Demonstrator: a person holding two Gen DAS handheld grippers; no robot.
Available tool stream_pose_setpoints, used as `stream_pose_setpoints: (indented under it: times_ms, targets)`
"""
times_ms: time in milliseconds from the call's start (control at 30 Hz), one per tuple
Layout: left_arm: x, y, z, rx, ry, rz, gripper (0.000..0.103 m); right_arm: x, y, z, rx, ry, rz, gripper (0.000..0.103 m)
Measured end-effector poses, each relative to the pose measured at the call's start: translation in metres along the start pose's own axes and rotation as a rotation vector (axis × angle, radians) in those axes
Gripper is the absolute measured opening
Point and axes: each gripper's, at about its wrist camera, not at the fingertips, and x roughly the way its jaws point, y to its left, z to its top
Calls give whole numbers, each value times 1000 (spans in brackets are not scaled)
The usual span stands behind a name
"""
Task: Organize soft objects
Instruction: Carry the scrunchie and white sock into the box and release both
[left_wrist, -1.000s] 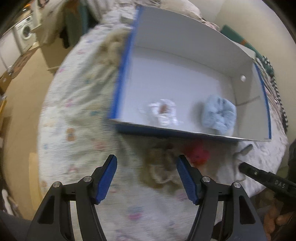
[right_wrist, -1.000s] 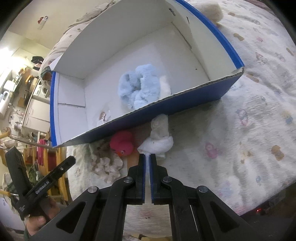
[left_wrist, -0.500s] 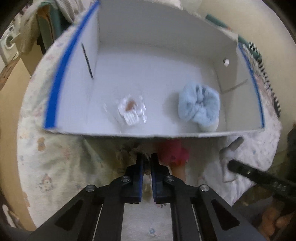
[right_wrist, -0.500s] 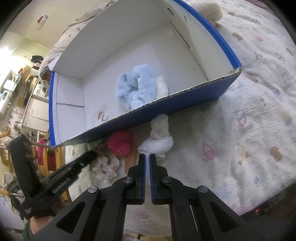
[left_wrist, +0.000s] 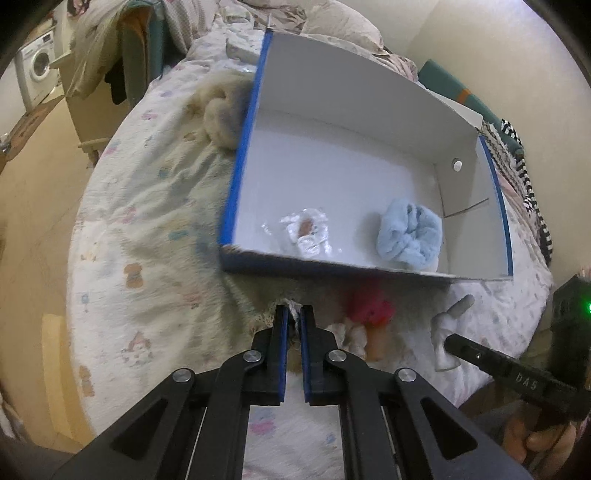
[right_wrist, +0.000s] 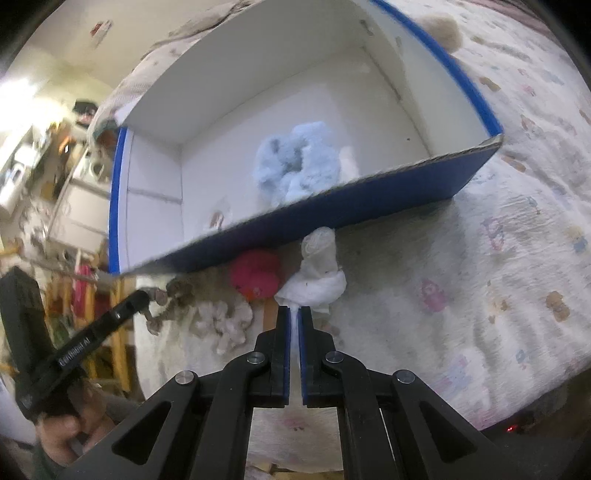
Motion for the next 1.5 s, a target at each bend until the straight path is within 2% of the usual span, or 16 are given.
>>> stream_pose_setpoints:
  times_ms: [167, 367, 633, 833, 1000, 1233, 1400, 1500]
  targets:
    - [-9, -5, -3, 84, -10, 21, 6, 1, 9, -11, -34, -6, 3, 6]
    - [-21, -11, -8, 78, -21, -7, 6, -6, 8, -15, -35, -27, 14, 6]
    - [-74, -27, -2, 75, -131, -48, 6, -30, 9, -10, -44, -76, 60, 6]
    - [-93, -37, 23, 93, -175, -51, 6, -53, 26, 6, -74, -131, 117, 6]
    - [-88, -48, 46, 116, -180, -68, 6, -65, 40, 26, -97, -159, 129, 6]
    - [-61, -64, 74, 156, -165, -41, 6, -66, 52, 58, -131, -172, 89, 6]
    - [-29, -64, 88, 160, -139, 6, 6, -43, 59, 83, -145, -171, 66, 6]
    - [-9, -58, 91, 146, -143, 34, 6, -29, 49, 87, -104, -165, 100, 6]
